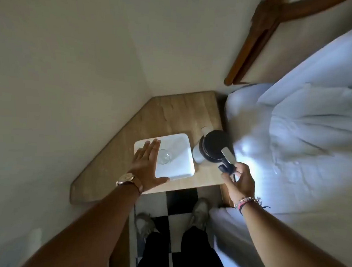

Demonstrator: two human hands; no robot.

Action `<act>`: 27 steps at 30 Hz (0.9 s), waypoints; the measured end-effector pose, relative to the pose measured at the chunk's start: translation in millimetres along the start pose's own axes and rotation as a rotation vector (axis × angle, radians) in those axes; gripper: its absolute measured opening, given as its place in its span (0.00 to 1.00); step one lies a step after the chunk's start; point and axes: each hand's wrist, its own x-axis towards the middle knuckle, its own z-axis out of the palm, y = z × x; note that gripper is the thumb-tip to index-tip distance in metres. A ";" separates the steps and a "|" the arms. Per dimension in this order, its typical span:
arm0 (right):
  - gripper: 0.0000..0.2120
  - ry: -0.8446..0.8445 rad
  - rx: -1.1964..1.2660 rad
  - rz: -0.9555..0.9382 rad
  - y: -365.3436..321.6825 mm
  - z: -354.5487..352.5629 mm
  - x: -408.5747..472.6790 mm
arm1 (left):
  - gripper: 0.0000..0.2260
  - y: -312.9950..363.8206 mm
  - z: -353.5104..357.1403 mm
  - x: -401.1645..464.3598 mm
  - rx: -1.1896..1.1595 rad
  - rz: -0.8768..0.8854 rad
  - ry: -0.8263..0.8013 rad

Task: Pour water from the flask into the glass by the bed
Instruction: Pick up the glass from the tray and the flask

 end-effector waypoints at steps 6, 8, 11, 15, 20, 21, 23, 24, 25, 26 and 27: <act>0.38 0.040 0.185 0.033 15.6 55.7 36.2 | 0.61 -17.4 76.1 21.1 -0.020 -0.087 -0.130; 0.38 0.129 0.226 0.021 10.0 54.4 42.2 | 0.62 -20.7 83.1 27.6 -0.029 -0.106 -0.119; 0.33 0.224 0.183 0.034 10.0 56.8 47.7 | 0.61 -29.7 102.2 36.0 -0.066 -0.196 -0.107; 0.33 0.270 0.128 0.032 11.8 58.4 53.1 | 0.52 -35.2 118.8 45.3 -0.261 -0.359 -0.046; 0.38 0.281 0.152 0.031 14.6 65.7 56.0 | 0.32 -30.1 128.2 48.2 -0.538 -0.463 0.079; 0.37 0.292 0.153 0.023 14.7 67.0 55.8 | 0.30 -28.7 128.3 47.2 -0.565 -0.462 0.096; 0.34 0.322 0.158 0.008 14.4 69.0 55.3 | 0.28 -26.4 126.5 45.1 -0.581 -0.452 0.110; 0.32 0.331 0.157 0.005 15.1 69.4 55.5 | 0.28 -25.2 125.1 44.0 -0.585 -0.448 0.109; 0.28 0.338 0.152 0.003 14.8 69.1 55.6 | 0.27 -24.2 123.9 43.1 -0.594 -0.445 0.103; 0.22 0.342 0.151 0.004 13.8 68.7 55.5 | 0.27 -23.0 122.7 42.3 -0.603 -0.439 0.095; 0.18 0.341 0.163 0.005 12.2 68.4 55.2 | 0.27 -22.3 121.9 41.5 -0.610 -0.430 0.090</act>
